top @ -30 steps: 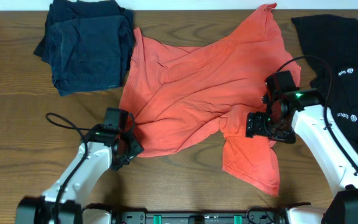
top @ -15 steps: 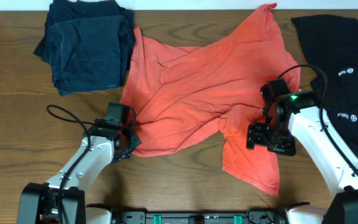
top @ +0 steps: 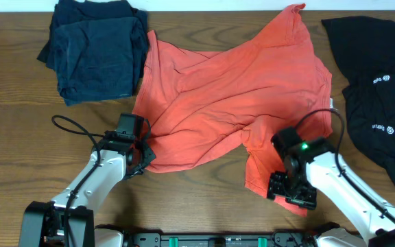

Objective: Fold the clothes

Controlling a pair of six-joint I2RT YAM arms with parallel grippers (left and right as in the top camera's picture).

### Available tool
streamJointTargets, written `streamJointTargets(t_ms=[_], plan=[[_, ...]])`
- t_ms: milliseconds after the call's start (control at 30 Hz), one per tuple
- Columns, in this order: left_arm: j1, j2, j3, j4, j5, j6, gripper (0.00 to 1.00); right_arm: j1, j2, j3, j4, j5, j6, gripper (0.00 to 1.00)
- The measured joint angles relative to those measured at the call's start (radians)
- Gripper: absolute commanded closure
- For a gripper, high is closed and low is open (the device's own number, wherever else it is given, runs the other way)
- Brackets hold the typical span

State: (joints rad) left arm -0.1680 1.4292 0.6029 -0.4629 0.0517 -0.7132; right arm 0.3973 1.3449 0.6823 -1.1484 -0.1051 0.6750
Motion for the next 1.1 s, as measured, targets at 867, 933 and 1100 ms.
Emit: streamJointTargets(t_ms=[867,933,1100], plan=[[0.0,0.003,0.0,0.019,-0.019,0.0,0.94,0.0,-0.002,-0.121,0.178,-0.014,0.107,0.99],[-0.001,0.003,0.0,0.019,-0.021,0.0,0.94,0.0,-0.002,-0.121,0.178,-0.016,0.107,0.99],[-0.001,0.004,0.0,0.028,-0.037,0.0,0.94,-0.001,-0.002,-0.121,0.177,-0.023,0.114,0.83]])
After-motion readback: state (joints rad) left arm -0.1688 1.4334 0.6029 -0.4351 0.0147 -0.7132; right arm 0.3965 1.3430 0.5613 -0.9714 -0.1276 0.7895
